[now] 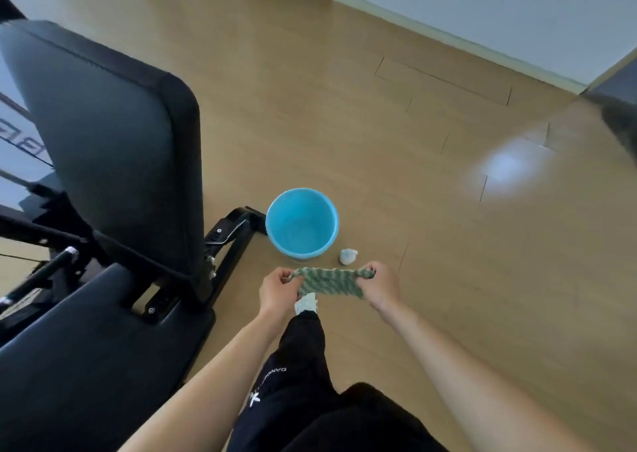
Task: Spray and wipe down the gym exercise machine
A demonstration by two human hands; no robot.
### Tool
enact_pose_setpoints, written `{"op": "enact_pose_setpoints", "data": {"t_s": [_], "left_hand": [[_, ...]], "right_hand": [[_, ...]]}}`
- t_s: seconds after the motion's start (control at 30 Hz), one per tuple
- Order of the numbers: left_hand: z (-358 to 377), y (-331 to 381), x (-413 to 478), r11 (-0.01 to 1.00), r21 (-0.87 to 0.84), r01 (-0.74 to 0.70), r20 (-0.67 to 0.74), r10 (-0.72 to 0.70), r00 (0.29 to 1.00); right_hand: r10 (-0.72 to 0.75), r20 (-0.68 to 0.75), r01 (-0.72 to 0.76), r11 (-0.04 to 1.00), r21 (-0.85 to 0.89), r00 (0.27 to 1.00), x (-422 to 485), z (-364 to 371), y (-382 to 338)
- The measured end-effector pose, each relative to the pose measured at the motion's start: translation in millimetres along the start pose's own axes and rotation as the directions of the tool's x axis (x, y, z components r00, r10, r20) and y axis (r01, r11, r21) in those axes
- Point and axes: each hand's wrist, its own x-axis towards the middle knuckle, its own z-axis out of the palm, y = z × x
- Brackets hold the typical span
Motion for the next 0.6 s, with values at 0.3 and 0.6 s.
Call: {"op": "enact_pose_setpoints", "data": {"t_s": [0.3,0.6], "left_hand": [[15,86,164,0.991,0.110,0.078,-0.074,-0.070,0.995],[21,92,167,0.963,0.139,0.232,-0.024,-0.231,0.973]], "right_hand": [[0.120,0.172,-0.134,0.988,0.072,0.978,175,41,-97],[0.127,0.430,-0.056,0.983,-0.172,0.894,214,23,-78]]}}
